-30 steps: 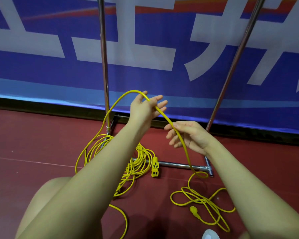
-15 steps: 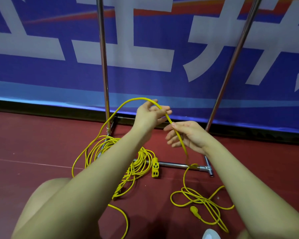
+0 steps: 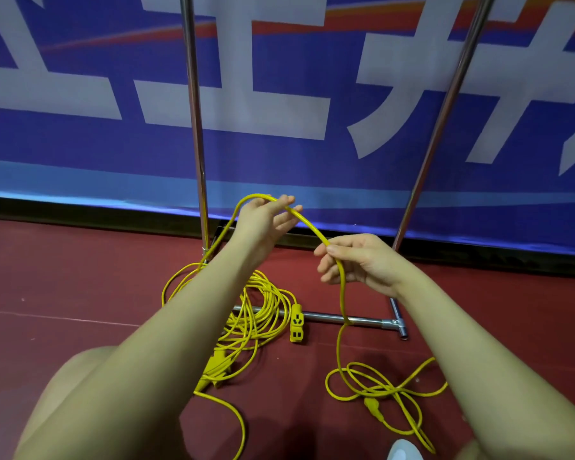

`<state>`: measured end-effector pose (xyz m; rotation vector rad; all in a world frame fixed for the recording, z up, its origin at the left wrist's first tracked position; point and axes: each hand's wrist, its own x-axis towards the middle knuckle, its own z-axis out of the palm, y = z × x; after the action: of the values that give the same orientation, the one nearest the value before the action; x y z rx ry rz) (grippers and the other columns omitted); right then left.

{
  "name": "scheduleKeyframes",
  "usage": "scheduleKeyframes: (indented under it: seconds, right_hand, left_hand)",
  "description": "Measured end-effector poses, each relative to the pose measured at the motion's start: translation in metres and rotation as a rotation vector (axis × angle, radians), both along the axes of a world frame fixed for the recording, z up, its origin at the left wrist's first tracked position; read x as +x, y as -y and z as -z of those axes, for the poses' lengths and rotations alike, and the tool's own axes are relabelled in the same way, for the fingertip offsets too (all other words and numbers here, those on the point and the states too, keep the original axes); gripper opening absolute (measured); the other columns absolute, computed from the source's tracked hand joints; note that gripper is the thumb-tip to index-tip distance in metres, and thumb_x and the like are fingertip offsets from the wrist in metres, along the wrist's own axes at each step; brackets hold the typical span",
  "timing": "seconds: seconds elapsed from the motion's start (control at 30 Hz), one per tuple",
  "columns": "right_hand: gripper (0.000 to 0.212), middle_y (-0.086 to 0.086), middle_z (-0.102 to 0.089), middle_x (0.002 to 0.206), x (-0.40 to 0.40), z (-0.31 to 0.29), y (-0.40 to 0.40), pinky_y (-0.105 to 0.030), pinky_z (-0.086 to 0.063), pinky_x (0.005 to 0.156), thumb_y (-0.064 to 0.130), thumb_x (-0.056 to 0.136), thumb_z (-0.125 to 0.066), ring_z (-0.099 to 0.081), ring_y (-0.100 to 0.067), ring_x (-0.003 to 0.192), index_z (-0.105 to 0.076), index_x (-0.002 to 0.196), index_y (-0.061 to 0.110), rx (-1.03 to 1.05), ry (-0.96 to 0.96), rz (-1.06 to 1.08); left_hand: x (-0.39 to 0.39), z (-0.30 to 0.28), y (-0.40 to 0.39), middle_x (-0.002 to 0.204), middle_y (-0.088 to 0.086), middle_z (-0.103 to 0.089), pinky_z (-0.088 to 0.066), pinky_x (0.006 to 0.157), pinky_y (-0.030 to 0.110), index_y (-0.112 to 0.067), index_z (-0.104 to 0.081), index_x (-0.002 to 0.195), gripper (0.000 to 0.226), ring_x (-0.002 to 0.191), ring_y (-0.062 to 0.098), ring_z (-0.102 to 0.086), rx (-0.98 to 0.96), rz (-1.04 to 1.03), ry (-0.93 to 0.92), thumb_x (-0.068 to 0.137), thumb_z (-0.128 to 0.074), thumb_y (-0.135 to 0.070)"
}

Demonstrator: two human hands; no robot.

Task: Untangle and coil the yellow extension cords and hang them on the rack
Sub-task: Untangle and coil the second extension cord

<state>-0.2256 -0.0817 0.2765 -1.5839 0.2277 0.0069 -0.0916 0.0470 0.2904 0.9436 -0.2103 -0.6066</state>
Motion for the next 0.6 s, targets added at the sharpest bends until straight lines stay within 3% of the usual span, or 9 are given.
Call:
scheduleKeyframes:
  seconds: [0.13, 0.27, 0.4, 0.47, 0.6]
  right_hand:
    - [0.017, -0.006, -0.070, 0.071, 0.005, -0.004, -0.006, -0.025, -0.055, 0.063, 0.009, 0.094, -0.048, -0.068, -0.016, 0.061, -0.063, 0.095, 0.003, 0.019, 0.021, -0.005]
    - [0.025, -0.011, -0.069, 0.070, 0.005, -0.004, -0.008, -0.030, -0.057, 0.065, 0.022, 0.087, -0.051, -0.067, -0.020, 0.061, -0.064, 0.090, 0.000, 0.097, -0.025, -0.058]
    - [0.029, -0.010, -0.067, 0.066, 0.000, 0.006, -0.006, -0.032, -0.055, 0.064, 0.028, 0.082, -0.053, -0.064, -0.020, 0.057, -0.065, 0.086, 0.002, 0.050, -0.104, -0.099]
    - [0.025, -0.009, -0.066, 0.065, 0.000, 0.008, -0.005, -0.031, -0.056, 0.062, 0.023, 0.087, -0.052, -0.063, -0.018, 0.056, -0.064, 0.086, 0.002, 0.051, -0.096, -0.088]
    - [0.025, -0.005, -0.063, 0.060, 0.003, 0.001, -0.008, -0.024, -0.050, 0.054, 0.014, 0.097, -0.043, -0.057, -0.012, 0.049, -0.062, 0.085, 0.003, 0.055, -0.019, -0.033]
  left_hand:
    - [-0.024, 0.001, 0.007, 0.102, 0.014, -0.061, -0.059, 0.070, 0.031, -0.005, -0.030, 0.129, 0.048, 0.074, 0.020, -0.070, -0.001, 0.050, 0.065, 0.089, -0.050, 0.012]
    - [-0.017, -0.009, 0.004, 0.100, 0.010, -0.061, -0.059, 0.070, 0.030, -0.005, -0.028, 0.138, 0.057, 0.072, 0.020, -0.070, -0.076, -0.084, 0.139, 0.089, -0.047, 0.017]
    - [0.012, -0.016, -0.009, 0.121, 0.020, -0.056, -0.059, 0.071, 0.029, 0.002, -0.026, 0.138, 0.051, 0.082, 0.024, -0.067, -0.124, -0.175, 0.076, 0.092, -0.043, 0.014]
    - [0.016, -0.011, -0.012, 0.128, 0.023, -0.052, -0.058, 0.075, 0.032, 0.009, -0.029, 0.133, 0.043, 0.086, 0.027, -0.067, -0.094, -0.128, 0.026, 0.093, -0.044, 0.012]
    - [0.005, -0.009, -0.004, 0.118, 0.018, -0.061, -0.052, 0.086, 0.039, 0.005, -0.031, 0.137, 0.046, 0.089, 0.026, -0.067, -0.072, 0.013, -0.033, 0.094, -0.047, 0.003]
